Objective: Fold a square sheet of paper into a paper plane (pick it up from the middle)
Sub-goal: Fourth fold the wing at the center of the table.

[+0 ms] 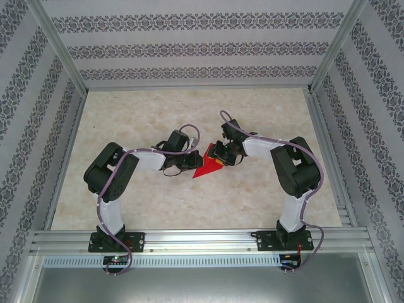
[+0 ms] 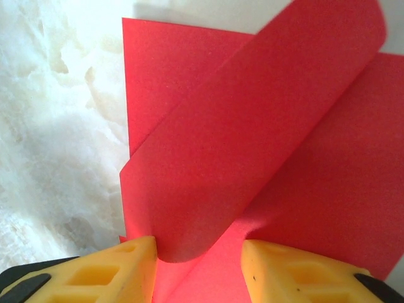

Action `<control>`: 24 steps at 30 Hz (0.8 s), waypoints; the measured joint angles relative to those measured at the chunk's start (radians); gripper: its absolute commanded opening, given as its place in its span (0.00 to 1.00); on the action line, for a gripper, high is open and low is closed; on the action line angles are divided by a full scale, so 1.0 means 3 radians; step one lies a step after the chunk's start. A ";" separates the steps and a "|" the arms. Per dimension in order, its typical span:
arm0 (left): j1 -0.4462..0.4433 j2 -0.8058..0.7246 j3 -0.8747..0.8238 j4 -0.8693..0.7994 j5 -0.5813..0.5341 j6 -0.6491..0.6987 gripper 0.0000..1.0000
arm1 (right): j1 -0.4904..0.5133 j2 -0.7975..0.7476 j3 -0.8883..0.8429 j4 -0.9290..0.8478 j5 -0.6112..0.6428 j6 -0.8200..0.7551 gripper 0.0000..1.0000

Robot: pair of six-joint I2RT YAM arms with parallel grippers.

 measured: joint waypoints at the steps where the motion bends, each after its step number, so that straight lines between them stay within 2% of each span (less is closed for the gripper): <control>1: 0.0000 0.0006 0.0006 -0.0005 -0.0001 0.0000 0.09 | -0.0001 -0.0001 -0.0003 0.0000 0.0001 -0.0005 0.40; 8: 0.0000 0.0047 0.0043 -0.0055 -0.0001 0.0000 0.09 | -0.0008 0.0014 0.0014 -0.0061 0.0025 -0.0025 0.36; 24: 0.0003 0.0051 0.0088 -0.0154 -0.0052 0.0013 0.09 | -0.0006 0.0177 0.0295 -0.0435 0.0039 -0.0079 0.37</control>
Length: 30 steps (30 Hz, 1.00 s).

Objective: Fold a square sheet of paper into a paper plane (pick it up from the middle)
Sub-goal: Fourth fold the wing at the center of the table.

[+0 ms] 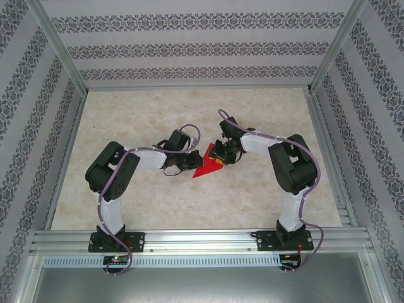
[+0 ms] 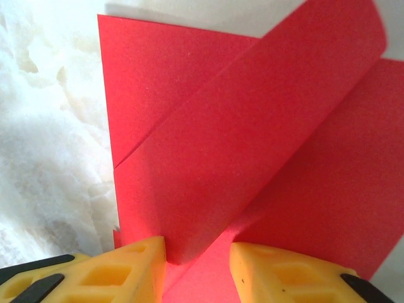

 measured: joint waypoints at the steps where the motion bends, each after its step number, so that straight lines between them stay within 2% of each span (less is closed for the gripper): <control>1: 0.0000 0.0003 0.0003 -0.0005 -0.0008 0.0000 0.09 | 0.0000 0.0006 0.0009 -0.0013 0.0000 -0.0006 0.37; 19: 0.0003 0.0062 0.0094 -0.0137 -0.0022 0.0000 0.09 | 0.0003 0.0130 0.0172 -0.0244 0.0003 -0.0009 0.36; 30: 0.0003 0.0150 0.0351 -0.0571 -0.0033 0.0168 0.04 | 0.0018 -0.0022 0.0083 -0.0102 0.0003 -0.0009 0.37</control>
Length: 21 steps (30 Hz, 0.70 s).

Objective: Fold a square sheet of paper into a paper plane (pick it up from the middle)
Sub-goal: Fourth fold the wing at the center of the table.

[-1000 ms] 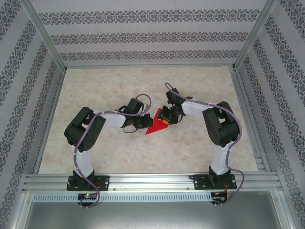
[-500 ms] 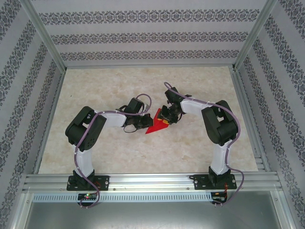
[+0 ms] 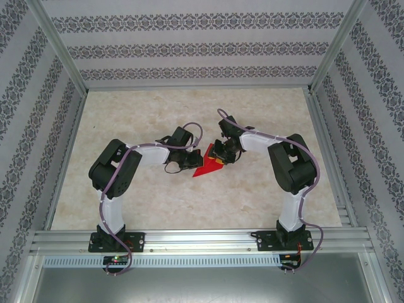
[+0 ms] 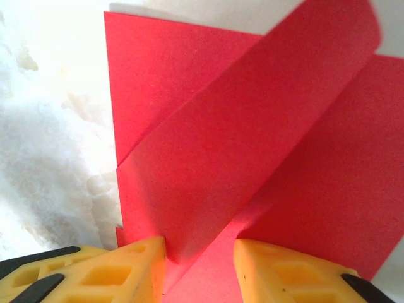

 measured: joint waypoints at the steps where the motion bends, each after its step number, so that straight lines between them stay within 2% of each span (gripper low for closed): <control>1: 0.0000 0.0005 0.0015 -0.0027 -0.0001 0.0018 0.03 | 0.0000 -0.0015 -0.0008 0.0004 0.0000 0.0001 0.37; 5: 0.0000 0.0014 0.0050 -0.0093 -0.0003 0.0075 0.03 | -0.0001 -0.0144 -0.0046 0.0001 -0.0001 -0.0001 0.38; 10: 0.0000 0.0028 0.0071 -0.0122 -0.0001 0.0088 0.02 | 0.0003 -0.0628 -0.0201 0.0239 -0.0112 -0.0080 0.37; 16: 0.0000 0.0043 0.0099 -0.0160 0.0000 0.0088 0.00 | 0.0080 -0.0720 -0.0357 0.0570 -0.0206 -0.0193 0.08; 21: 0.0000 0.0045 0.0100 -0.0161 0.0000 0.0086 0.00 | 0.0141 -0.0509 -0.0408 0.0673 -0.0248 -0.0198 0.01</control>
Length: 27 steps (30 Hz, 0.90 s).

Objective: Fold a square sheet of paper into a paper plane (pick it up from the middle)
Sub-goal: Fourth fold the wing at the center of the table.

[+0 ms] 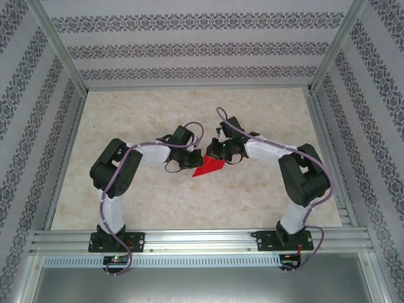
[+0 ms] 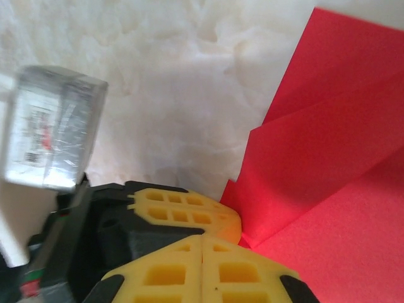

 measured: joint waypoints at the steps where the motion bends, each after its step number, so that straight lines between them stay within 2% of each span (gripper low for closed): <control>1: 0.0000 -0.0001 0.0000 0.0000 0.0000 -0.0001 0.00 | 0.0011 0.0039 -0.0004 0.0029 -0.0008 -0.0003 0.00; 18: 0.0000 -0.0001 0.0000 -0.0010 -0.0003 -0.0034 0.00 | -0.0029 0.0370 -0.0145 0.0243 -0.0048 -0.0123 0.01; 27: 0.0000 0.0001 0.0000 -0.0008 -0.0004 -0.0042 0.00 | -0.0440 0.0439 -0.0072 0.0172 -0.0181 -0.0385 0.02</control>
